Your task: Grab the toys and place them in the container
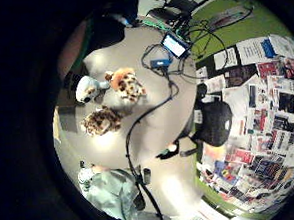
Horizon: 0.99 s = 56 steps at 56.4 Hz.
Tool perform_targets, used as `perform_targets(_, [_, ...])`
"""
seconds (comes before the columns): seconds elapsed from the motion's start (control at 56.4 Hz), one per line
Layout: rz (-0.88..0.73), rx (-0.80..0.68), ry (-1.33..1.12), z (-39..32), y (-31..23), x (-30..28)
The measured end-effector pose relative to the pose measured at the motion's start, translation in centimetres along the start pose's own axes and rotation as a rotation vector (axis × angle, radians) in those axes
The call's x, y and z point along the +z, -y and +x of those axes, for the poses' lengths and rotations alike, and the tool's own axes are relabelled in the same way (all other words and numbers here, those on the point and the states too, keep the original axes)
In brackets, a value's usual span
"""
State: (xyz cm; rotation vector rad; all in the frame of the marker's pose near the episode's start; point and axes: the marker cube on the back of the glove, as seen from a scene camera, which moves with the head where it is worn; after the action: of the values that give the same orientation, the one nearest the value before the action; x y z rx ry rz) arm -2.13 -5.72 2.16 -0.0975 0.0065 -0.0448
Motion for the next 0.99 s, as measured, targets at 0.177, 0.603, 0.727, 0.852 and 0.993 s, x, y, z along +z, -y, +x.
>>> perform_targets(0.177, [-0.009, 0.011, 0.013, -0.1, 0.6, 0.9])
perform_targets(0.603, [-0.05, 0.01, 0.027, 0.4, 3.3, 5.2])
perform_targets(0.727, [-0.061, 0.021, 0.02, 0.7, 4.3, 6.5])
perform_targets(0.852, [-0.074, 0.024, 0.031, 1.0, 4.8, 7.7])
perform_targets(0.993, [-0.08, 0.037, 0.029, 1.2, 5.4, 9.0])
